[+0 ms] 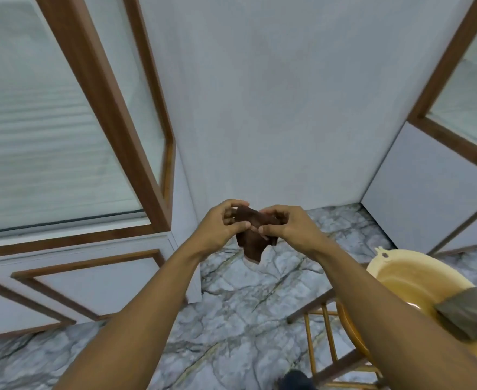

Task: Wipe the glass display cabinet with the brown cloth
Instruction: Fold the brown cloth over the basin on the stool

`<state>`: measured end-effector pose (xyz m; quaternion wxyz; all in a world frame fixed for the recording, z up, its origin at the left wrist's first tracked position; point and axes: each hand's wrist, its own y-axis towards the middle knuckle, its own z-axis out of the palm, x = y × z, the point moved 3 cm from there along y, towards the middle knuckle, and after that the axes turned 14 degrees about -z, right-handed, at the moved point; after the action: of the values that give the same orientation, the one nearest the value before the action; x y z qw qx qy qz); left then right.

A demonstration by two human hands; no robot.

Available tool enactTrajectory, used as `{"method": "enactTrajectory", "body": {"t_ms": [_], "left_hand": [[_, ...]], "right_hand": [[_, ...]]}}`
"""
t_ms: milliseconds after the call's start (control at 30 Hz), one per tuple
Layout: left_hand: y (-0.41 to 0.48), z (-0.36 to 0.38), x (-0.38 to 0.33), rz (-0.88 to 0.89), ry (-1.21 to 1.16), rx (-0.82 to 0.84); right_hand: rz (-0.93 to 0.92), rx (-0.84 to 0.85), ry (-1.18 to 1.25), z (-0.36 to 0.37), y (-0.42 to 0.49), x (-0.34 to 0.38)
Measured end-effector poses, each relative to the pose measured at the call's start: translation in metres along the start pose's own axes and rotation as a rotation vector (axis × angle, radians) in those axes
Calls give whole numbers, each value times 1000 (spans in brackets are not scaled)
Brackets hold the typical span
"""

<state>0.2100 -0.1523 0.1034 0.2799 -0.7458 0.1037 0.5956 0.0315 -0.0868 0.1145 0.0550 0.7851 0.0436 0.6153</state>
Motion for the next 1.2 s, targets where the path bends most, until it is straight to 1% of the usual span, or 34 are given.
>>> {"method": "enactTrajectory", "body": {"t_ms": [67, 133, 233, 300, 367, 467, 600, 667, 800, 867, 967, 1067, 1200], "left_hand": [[14, -8, -6, 19, -62, -21], [31, -13, -17, 34, -144, -45], [64, -19, -37, 61, -190, -89], [88, -24, -49, 59, -183, -137], [111, -30, -59, 50, -147, -198], [141, -47, -75, 50, -29, -346], [175, -74, -93, 61, 150, -528], [195, -91, -98, 52, 207, -567], [234, -131, -110, 13, 339, -571], [249, -153, -120, 13, 367, -605], [266, -187, -137, -12, 352, -703], [277, -221, -157, -68, 295, -776], [279, -255, -181, -114, 348, -864]], "right_hand": [[-31, -77, 123, 2, 18, -1], [-32, -143, 330, 2, 40, -5], [-11, -104, 619, 0, 82, -10], [-26, -44, 670, -8, 112, -9], [-31, 24, 649, -15, 141, -9], [-22, 113, 614, -23, 184, -8], [-39, 174, 525, -27, 240, -10], [-49, 179, 488, -27, 269, -13], [-93, 164, 370, -22, 332, -26], [-100, 142, 321, -19, 363, -27], [-145, 146, 249, -11, 411, -18], [-232, 160, 166, 3, 464, 0], [-406, 250, 127, 30, 526, 35]]}}
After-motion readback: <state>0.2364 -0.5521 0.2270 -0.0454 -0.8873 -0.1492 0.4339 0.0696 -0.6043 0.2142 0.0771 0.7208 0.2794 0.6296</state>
